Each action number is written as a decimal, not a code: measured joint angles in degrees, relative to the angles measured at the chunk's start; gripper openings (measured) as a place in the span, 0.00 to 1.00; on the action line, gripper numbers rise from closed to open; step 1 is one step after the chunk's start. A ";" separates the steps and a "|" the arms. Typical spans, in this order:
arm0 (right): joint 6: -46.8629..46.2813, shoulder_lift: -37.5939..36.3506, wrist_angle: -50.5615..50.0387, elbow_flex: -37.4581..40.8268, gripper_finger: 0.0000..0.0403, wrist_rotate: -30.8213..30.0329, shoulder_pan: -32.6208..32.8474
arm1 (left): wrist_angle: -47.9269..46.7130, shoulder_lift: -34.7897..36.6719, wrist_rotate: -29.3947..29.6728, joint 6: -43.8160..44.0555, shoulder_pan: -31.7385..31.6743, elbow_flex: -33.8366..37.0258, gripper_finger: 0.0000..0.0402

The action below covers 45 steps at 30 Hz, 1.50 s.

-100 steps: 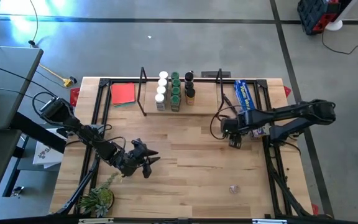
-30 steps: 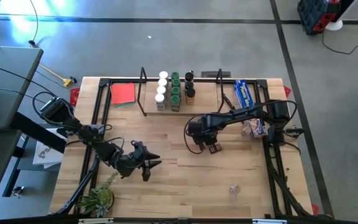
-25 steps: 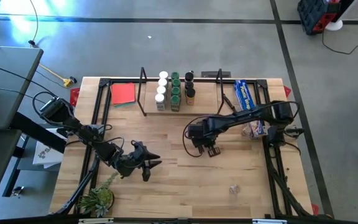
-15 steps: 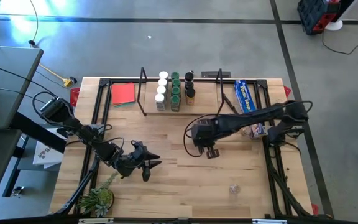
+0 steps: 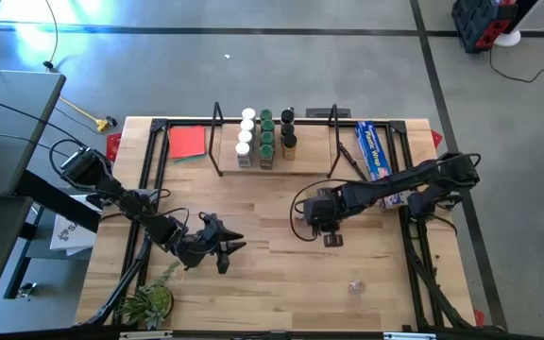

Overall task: Shelf spices
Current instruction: Put the top left brown seasoning bottle on the shelf

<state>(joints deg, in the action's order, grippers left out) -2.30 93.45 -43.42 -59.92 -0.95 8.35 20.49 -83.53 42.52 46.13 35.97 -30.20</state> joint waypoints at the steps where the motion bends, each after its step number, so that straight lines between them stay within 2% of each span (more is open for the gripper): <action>1: -0.14 0.00 0.07 0.84 0.24 0.13 -0.05 | 0.02 0.00 0.01 -0.23 0.00 0.00 0.30; 9: 0.93 0.00 5.68 2.64 0.64 -1.16 -1.99 | 1.10 0.00 -0.07 -2.75 -0.87 0.00 0.30; 11: 1.28 0.00 8.18 2.64 0.70 -3.18 -3.30 | 2.18 0.00 -0.49 -3.92 -1.42 0.00 0.30; 14: 2.47 0.00 10.23 2.64 0.73 -3.93 -5.84 | 4.00 0.00 -1.88 -5.66 -2.35 0.00 0.30; 19: 8.43 2.45 15.04 2.64 0.73 1.09 -7.92 | 6.64 -1.79 -3.23 -6.51 -4.09 -0.03 0.30; 22: 8.73 5.54 18.47 2.64 0.73 4.16 -7.43 | 10.33 -4.63 -5.67 -9.15 -6.22 -0.06 0.30; 28: 4.81 10.60 23.76 2.64 0.73 4.11 -4.83 | 17.94 -11.88 -5.32 -12.17 -11.25 -0.09 0.30; 32: 0.82 12.26 27.28 2.63 0.73 1.68 -2.84 | 20.06 -16.78 -9.47 -13.02 -14.64 -1.42 0.30; 35: 0.63 13.05 28.20 2.51 0.66 -0.55 -1.24 | 20.15 -19.84 -13.58 -14.85 -15.87 -3.41 0.30; 38: -4.42 13.27 29.81 2.55 0.50 -3.34 0.36 | 19.77 -20.60 -16.38 -19.51 -15.24 -4.74 0.30; 40: -7.92 13.43 32.26 2.77 0.42 -5.42 1.69 | 19.59 -19.62 -15.63 -22.06 -13.54 -5.02 0.30; 43: -9.64 13.68 41.48 4.51 0.42 -5.29 3.75 | 16.51 -16.41 -11.13 -25.42 -10.07 -4.98 0.30; 45: -12.30 13.53 52.29 7.86 0.42 -4.17 5.24 | 13.30 -13.47 -6.39 -26.78 -7.33 -5.00 0.30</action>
<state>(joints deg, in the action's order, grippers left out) -14.60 106.98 8.86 -52.06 -5.12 13.59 33.79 -97.00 36.13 19.35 28.63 -35.19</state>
